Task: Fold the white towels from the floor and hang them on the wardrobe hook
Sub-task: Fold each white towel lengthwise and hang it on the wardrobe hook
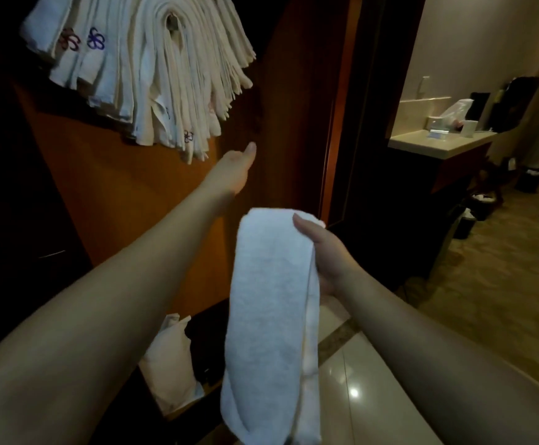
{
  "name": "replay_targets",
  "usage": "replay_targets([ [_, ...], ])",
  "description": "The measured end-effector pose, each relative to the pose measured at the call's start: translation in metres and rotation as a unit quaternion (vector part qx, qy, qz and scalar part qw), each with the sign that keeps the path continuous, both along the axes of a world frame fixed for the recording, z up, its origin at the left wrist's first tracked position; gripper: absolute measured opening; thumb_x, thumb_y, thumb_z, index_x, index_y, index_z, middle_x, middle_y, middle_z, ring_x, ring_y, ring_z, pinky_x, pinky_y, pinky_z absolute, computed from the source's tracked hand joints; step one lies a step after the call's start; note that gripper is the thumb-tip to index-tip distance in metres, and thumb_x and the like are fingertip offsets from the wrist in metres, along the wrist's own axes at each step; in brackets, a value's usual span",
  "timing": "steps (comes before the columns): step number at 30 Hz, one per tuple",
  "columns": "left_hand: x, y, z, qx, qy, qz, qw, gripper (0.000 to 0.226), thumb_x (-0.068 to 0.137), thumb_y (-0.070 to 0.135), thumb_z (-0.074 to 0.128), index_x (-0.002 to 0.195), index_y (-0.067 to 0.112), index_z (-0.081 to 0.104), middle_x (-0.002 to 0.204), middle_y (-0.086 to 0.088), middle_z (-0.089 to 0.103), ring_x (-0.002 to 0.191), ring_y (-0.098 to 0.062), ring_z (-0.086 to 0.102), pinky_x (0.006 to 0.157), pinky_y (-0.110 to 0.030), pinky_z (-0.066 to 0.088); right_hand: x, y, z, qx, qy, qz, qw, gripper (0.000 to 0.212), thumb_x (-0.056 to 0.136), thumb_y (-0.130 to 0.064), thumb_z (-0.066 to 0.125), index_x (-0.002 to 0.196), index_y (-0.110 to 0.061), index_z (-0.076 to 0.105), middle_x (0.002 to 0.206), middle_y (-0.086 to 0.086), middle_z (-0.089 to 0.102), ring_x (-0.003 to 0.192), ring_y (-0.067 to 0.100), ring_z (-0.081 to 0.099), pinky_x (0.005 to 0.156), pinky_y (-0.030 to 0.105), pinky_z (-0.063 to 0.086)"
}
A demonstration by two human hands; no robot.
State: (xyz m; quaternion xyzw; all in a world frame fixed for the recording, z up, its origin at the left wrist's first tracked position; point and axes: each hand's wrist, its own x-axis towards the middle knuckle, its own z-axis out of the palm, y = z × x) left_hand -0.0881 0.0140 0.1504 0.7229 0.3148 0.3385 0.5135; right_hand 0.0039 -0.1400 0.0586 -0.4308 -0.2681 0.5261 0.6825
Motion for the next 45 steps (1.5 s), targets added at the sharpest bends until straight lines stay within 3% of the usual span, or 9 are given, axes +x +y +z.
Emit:
replay_targets([
  [6,-0.053,-0.053,-0.085,0.109,-0.054,-0.027,0.992,0.018,0.095,0.057,0.051,0.109,0.047,0.057,0.105,0.029,0.062,0.097,0.014,0.059,0.07,-0.01,0.049,0.013,0.011,0.018,-0.011,-0.091,-0.137,0.986,0.044,0.1,-0.032,0.059,0.129,0.0,0.062,0.122,0.019,0.071,0.115,0.033,0.068,0.109,0.05,0.047],
  [11,-0.056,-0.077,-0.125,0.176,-0.034,-0.018,0.984,0.023,0.094,0.036,0.068,0.112,0.043,0.056,0.113,0.023,0.054,0.104,0.005,0.056,0.088,-0.028,0.054,0.003,0.012,0.042,-0.005,-0.272,-0.144,0.951,0.041,0.096,-0.047,0.061,0.099,-0.008,0.073,0.09,0.002,0.079,0.087,0.016,0.076,0.074,0.025,0.055],
  [18,-0.036,-0.067,-0.095,0.264,0.07,0.024,0.962,0.041,0.091,0.044,0.068,0.125,0.031,0.05,0.116,0.015,0.059,0.102,-0.003,0.06,0.079,-0.03,0.06,0.002,0.019,0.063,0.054,-0.219,-0.14,0.964,0.049,0.091,-0.052,0.062,0.12,-0.012,0.066,0.115,0.01,0.075,0.109,0.025,0.072,0.105,0.047,0.051],
  [23,-0.03,-0.066,-0.082,0.293,0.098,0.058,0.949,0.003,0.099,0.024,0.057,0.101,0.023,0.058,0.084,0.006,0.062,0.07,-0.01,0.06,0.061,-0.034,0.058,0.007,0.02,0.067,0.039,-0.229,-0.189,0.954,0.064,0.063,-0.079,0.066,0.101,-0.027,0.068,0.105,-0.001,0.077,0.104,0.016,0.072,0.104,0.044,0.052],
  [31,-0.037,-0.091,-0.091,0.396,0.016,0.03,0.918,0.026,0.1,0.037,0.042,0.085,0.024,0.059,0.077,0.008,0.055,0.067,-0.009,0.053,0.051,-0.039,0.046,-0.01,0.018,0.065,0.021,-0.165,-0.263,0.95,0.108,0.049,-0.085,0.065,0.131,-0.017,0.052,0.125,0.008,0.065,0.117,0.028,0.064,0.104,0.05,0.051],
  [34,-0.033,-0.101,-0.106,0.32,-0.008,0.011,0.947,0.013,0.1,0.045,0.052,0.104,0.032,0.053,0.095,0.016,0.053,0.084,-0.004,0.058,0.063,-0.029,0.052,-0.021,0.019,0.066,0.026,-0.171,-0.241,0.955,0.084,0.064,-0.08,0.059,0.128,-0.026,0.044,0.131,0.006,0.06,0.121,0.027,0.059,0.107,0.05,0.048],
  [37,-0.03,-0.102,-0.108,0.245,-0.006,0.028,0.969,0.044,0.087,0.053,0.063,0.121,0.036,0.039,0.114,0.016,0.051,0.1,-0.005,0.06,0.073,-0.029,0.058,-0.025,0.02,0.07,0.008,-0.213,-0.228,0.95,0.079,0.068,-0.08,0.052,0.125,-0.026,0.046,0.138,0.009,0.057,0.123,0.027,0.057,0.109,0.05,0.046],
  [41,-0.017,-0.098,-0.101,0.281,0.07,0.074,0.954,0.049,0.092,0.044,0.065,0.132,0.025,0.044,0.122,0.01,0.052,0.104,-0.008,0.06,0.079,-0.031,0.058,-0.022,0.022,0.076,0.019,-0.223,-0.216,0.95,0.109,0.055,-0.087,0.055,0.137,-0.017,0.045,0.145,0.01,0.053,0.132,0.028,0.052,0.115,0.051,0.04],
  [45,-0.011,-0.083,-0.102,0.248,0.108,0.099,0.958,0.025,0.093,0.031,0.067,0.107,0.031,0.047,0.101,0.016,0.055,0.085,-0.006,0.063,0.068,-0.029,0.058,-0.019,0.022,0.08,0.005,-0.267,-0.208,0.941,0.116,0.048,-0.091,0.056,0.137,-0.015,0.054,0.144,0.008,0.057,0.132,0.027,0.053,0.116,0.053,0.038],
])
